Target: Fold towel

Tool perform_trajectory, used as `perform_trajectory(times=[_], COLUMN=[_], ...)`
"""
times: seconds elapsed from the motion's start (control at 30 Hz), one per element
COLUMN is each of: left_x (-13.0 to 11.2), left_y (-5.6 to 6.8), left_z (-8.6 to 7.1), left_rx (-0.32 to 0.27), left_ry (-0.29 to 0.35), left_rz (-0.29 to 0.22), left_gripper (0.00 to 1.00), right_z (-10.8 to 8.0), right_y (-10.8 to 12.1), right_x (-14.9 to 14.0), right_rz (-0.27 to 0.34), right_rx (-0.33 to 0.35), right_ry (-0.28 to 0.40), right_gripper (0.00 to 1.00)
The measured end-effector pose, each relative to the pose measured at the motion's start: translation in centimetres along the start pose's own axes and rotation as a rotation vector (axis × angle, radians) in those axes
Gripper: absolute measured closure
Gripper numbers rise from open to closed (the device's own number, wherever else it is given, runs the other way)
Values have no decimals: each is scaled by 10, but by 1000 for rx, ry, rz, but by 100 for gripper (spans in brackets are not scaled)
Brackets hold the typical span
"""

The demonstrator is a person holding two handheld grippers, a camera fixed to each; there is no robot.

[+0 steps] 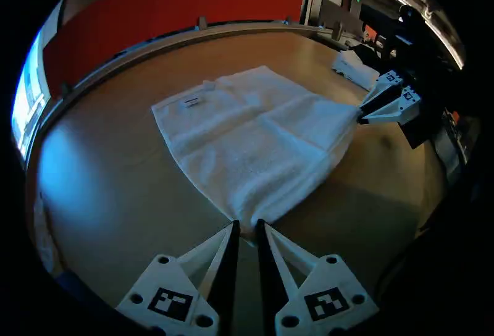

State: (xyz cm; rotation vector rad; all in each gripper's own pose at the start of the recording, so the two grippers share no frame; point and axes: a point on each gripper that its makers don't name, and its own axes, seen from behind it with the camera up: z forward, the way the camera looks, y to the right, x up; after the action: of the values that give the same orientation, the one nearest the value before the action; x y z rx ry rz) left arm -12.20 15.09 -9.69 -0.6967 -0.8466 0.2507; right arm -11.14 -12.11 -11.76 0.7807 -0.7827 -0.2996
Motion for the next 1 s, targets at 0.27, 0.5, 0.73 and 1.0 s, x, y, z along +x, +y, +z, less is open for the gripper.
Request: perform_trajectory(times=[0.27, 0.5, 0.73, 1.0], left_x=[8, 10, 22, 33], left_y=[3, 7, 7, 11], left_z=[-15, -21, -35, -59], left_rx=[-11, -23, -16, -16], left_ry=[8, 2, 10, 17], left_rz=[-36, -40, -62, -93], left_gripper=[81, 81, 82, 82], right_z=[-15, -22, -34, -49], right_y=[0, 1, -3, -11], right_x=[18, 24, 33, 41], right_rz=[0, 0, -4, -16], right_rx=[1, -1, 0, 13], right_ry=[35, 43, 56, 44], right_gripper=[84, 84, 84, 84])
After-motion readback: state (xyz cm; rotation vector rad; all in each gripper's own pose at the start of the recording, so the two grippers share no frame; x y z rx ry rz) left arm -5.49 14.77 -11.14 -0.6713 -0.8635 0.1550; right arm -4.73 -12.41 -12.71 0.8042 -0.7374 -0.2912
